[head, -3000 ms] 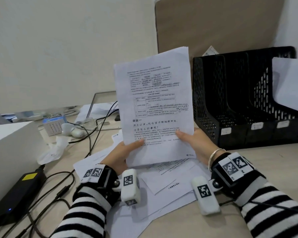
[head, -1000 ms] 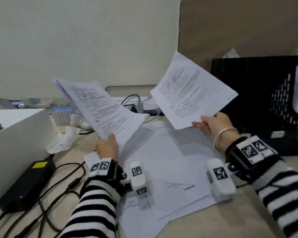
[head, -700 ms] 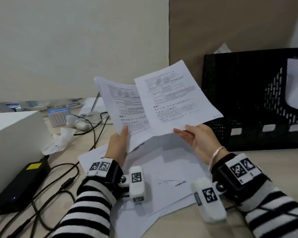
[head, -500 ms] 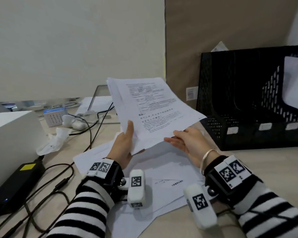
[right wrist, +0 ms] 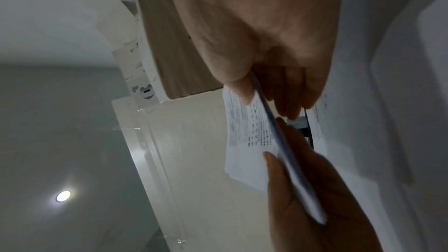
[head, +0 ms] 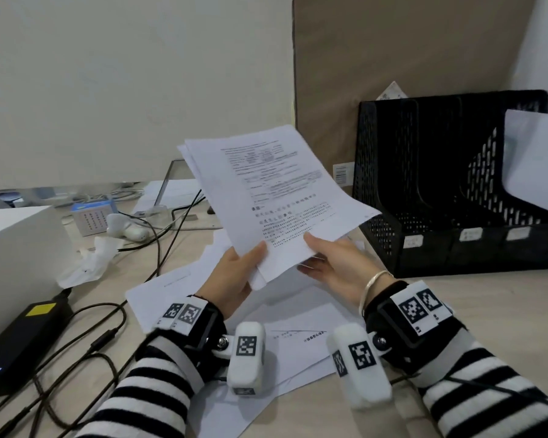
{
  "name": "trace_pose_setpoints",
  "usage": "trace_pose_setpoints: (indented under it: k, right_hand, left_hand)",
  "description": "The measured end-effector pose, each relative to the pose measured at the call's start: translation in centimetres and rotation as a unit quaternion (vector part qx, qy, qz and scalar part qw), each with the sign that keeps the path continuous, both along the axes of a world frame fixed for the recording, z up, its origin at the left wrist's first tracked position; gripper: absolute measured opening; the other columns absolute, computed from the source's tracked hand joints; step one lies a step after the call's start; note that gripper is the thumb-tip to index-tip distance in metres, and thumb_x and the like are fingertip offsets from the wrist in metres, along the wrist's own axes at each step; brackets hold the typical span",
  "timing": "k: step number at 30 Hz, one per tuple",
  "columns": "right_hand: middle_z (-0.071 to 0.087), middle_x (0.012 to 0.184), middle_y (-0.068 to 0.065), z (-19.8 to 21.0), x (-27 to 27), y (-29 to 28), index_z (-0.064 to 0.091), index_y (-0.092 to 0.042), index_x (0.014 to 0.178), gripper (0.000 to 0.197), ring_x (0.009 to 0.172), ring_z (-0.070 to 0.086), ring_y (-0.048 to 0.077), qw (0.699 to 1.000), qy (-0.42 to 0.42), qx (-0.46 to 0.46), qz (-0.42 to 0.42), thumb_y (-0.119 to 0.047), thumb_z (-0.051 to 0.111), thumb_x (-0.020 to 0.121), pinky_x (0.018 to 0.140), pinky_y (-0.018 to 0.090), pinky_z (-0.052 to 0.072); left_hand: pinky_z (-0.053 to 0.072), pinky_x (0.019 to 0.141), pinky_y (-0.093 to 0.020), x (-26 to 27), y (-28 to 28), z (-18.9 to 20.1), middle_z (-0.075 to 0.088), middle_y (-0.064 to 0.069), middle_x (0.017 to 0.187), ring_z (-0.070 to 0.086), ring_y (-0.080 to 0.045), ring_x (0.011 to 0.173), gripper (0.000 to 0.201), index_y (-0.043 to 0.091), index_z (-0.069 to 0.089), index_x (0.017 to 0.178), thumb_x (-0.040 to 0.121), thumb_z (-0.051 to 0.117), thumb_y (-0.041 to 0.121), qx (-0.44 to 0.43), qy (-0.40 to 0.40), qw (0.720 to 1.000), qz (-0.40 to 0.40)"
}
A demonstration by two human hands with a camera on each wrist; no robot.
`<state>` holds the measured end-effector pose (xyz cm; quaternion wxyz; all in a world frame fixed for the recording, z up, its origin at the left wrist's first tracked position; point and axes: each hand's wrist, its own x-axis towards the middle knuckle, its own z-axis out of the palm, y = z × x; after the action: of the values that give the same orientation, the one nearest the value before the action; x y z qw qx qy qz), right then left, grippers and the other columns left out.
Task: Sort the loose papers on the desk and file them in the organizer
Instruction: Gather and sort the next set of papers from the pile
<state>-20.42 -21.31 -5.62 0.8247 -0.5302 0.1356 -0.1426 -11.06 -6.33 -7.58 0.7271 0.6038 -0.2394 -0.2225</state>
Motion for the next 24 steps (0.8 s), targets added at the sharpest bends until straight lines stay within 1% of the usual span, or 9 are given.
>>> trace_pose_setpoints:
  k: [2,5,8,11,13,15,18,21,24]
  right_hand:
    - [0.068,0.109,0.006,-0.2,0.2,-0.4,0.057,-0.011,0.119,0.026,0.1,0.064,0.023,0.999,-0.024,0.014,-0.036,-0.003,0.045,0.098,0.091,0.039,0.051]
    - [0.064,0.122,0.01,-0.5,0.3,-1.7,0.055,-0.011,0.122,0.029,0.11,0.061,0.027,0.996,-0.022,-0.003,-0.089,0.0,0.044,0.098,0.096,0.044,0.049]
    - [0.067,0.117,0.008,0.0,-0.1,-2.9,0.061,-0.017,0.11,0.023,0.103,0.064,0.024,0.985,0.009,-0.094,-0.145,-0.003,0.049,0.096,0.093,0.042,0.051]
    - [0.071,0.104,-0.001,1.4,-0.9,-4.3,0.068,-0.021,0.091,0.021,0.101,0.066,0.022,0.958,0.023,-0.228,-0.17,-0.006,0.054,0.093,0.095,0.044,0.051]
    - [0.072,0.104,-0.001,2.2,-1.7,-5.1,0.07,-0.021,0.095,0.021,0.101,0.067,0.021,0.949,0.014,-0.279,-0.142,-0.008,0.054,0.094,0.096,0.045,0.051]
    - [0.071,0.11,0.002,2.9,-2.8,-5.8,0.069,-0.016,0.111,0.023,0.103,0.067,0.02,0.938,0.016,-0.329,-0.109,-0.009,0.052,0.096,0.097,0.043,0.05]
    - [0.07,0.114,-0.001,3.2,-3.9,-6.1,0.065,-0.015,0.117,0.026,0.105,0.066,0.014,0.933,0.007,-0.355,-0.06,-0.008,0.05,0.097,0.097,0.036,0.05]
    - [0.069,0.116,-0.002,3.2,-4.1,-6.0,0.063,-0.014,0.12,0.028,0.107,0.065,0.012,0.926,-0.003,-0.374,-0.055,-0.007,0.049,0.097,0.097,0.034,0.049]
    - [0.07,0.113,-0.005,3.4,-4.2,-6.1,0.064,-0.017,0.119,0.026,0.104,0.066,0.01,0.928,-0.013,-0.367,-0.068,-0.013,0.049,0.098,0.091,0.029,0.052]
  left_hand:
    - [0.054,0.09,-0.031,-0.6,-0.2,0.1,0.07,0.002,0.118,0.066,-0.017,0.108,0.024,0.017,0.059,0.121,0.1,0.045,0.019,0.018,0.017,0.999,-0.046]
    - [0.053,0.09,-0.034,-0.1,-0.3,0.0,0.072,-0.003,0.112,0.068,-0.021,0.101,0.027,0.015,0.06,0.116,0.101,0.045,0.031,0.063,0.017,0.997,-0.035]
    - [0.053,0.08,-0.035,1.9,0.2,-0.5,0.065,-0.009,0.11,0.065,-0.023,0.097,0.047,0.008,0.049,0.128,0.098,0.047,0.044,0.097,0.02,0.984,0.149]
    - [0.044,0.102,-0.042,3.8,1.9,-0.3,0.049,-0.006,0.135,0.051,-0.023,0.122,0.071,0.014,0.022,0.151,0.095,0.053,0.043,0.087,-0.053,0.939,0.328]
    - [0.033,0.113,-0.042,4.7,3.1,0.3,0.024,-0.002,0.157,0.035,-0.018,0.137,0.077,0.023,0.016,0.154,0.093,0.057,0.043,0.062,-0.135,0.917,0.369]
    - [0.026,0.117,-0.045,5.5,3.8,0.6,0.015,0.005,0.16,0.023,-0.014,0.144,0.083,0.028,0.014,0.154,0.089,0.061,0.049,0.07,-0.188,0.911,0.36]
    - [0.033,0.114,-0.045,6.0,4.2,0.7,0.031,0.002,0.156,0.036,-0.014,0.14,0.081,0.026,0.024,0.152,0.086,0.065,0.05,0.076,-0.174,0.94,0.283]
    - [0.054,0.092,-0.038,5.4,4.2,1.4,0.067,-0.002,0.121,0.066,-0.012,0.104,0.043,0.015,0.054,0.128,0.09,0.066,0.028,0.033,-0.163,0.957,0.236]
    - [0.058,0.081,-0.036,4.7,4.4,2.5,0.072,-0.002,0.103,0.07,-0.016,0.089,0.018,0.014,0.065,0.108,0.09,0.064,0.01,-0.048,-0.155,0.951,0.261]
